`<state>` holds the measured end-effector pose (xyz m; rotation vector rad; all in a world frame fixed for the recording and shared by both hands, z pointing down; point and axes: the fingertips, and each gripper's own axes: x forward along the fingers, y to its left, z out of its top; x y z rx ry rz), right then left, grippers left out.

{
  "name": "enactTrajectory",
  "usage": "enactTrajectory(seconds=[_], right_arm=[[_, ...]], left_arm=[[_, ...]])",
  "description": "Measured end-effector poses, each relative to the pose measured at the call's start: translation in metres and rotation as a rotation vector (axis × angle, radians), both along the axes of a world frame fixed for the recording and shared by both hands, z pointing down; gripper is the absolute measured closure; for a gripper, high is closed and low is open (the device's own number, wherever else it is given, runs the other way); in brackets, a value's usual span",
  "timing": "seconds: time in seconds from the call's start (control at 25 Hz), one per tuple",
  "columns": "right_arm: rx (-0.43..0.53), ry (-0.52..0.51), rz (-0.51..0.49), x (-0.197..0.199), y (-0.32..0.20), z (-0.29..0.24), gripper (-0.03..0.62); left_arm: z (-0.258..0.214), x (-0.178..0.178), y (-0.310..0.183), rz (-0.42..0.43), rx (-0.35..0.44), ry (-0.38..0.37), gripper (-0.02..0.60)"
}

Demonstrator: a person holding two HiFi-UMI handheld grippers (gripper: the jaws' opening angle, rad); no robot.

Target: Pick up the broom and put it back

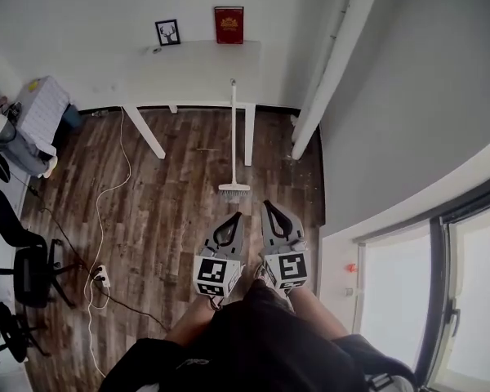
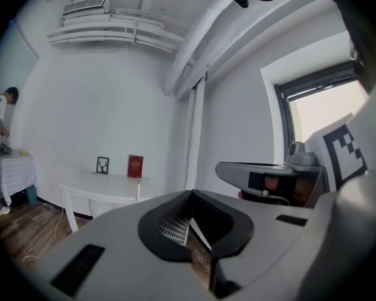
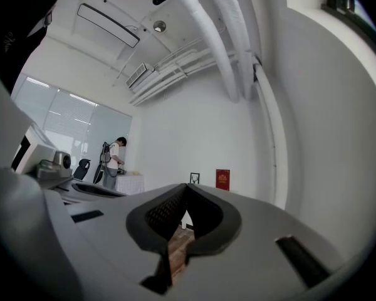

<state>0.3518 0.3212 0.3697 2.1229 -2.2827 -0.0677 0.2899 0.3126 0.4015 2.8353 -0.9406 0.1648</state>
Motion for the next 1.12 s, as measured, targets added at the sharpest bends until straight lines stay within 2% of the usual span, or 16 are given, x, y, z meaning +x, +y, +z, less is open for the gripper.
enactTrajectory(seconds=[0.2,0.36,0.52,0.8,1.12], right_arm=[[-0.001,-0.018,0.004,0.049,-0.035,0.011,0.572],[-0.052,-0.044,-0.019,0.075,-0.061,0.032,0.572],[-0.06,-0.054,-0.035,0.079,-0.087,0.043,0.572],[-0.155,-0.043,-0.075,0.072,-0.153,0.082,0.572],[-0.267,-0.052,-0.048,0.072,-0.256,0.13,0.572]], left_arm=[[0.011,0.05,-0.036,0.01,-0.016,-0.027,0.581],[0.025,0.071,-0.062,-0.019,-0.044,-0.046,0.581],[0.038,0.071,-0.092,-0.049,-0.067,-0.077,0.581],[0.07,0.059,-0.161,-0.097,-0.131,-0.08,0.581],[0.122,0.051,-0.26,-0.071,-0.207,-0.097,0.581]])
